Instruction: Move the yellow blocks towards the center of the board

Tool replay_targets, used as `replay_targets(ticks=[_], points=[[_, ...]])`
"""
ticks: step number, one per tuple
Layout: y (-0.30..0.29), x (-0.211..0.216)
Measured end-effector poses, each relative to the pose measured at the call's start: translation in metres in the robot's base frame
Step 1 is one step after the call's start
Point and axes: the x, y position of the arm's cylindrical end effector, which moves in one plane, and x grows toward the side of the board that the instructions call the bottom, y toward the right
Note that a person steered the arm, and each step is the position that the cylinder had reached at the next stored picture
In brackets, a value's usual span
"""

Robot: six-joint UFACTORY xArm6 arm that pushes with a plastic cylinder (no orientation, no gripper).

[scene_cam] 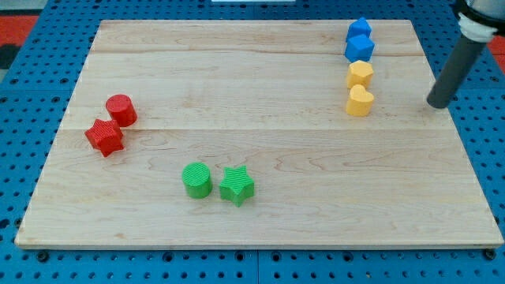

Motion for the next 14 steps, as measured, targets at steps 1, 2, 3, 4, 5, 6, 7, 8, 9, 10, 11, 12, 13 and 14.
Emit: replay_targets(ticks=[1, 2, 3, 4, 5, 6, 7, 8, 9, 10, 11, 12, 13, 14], points=[[-0.008, -0.041], [-0.032, -0.055], [-0.085, -0.045], [-0.163, -0.05], [-0.236, -0.05], [-0.213, -0.051], [-0.11, -0.054], [-0.058, -0.037], [-0.079, -0.007], [-0.107, 0.016], [-0.134, 0.016], [-0.182, 0.016], [-0.172, 0.024], [-0.162, 0.041]])
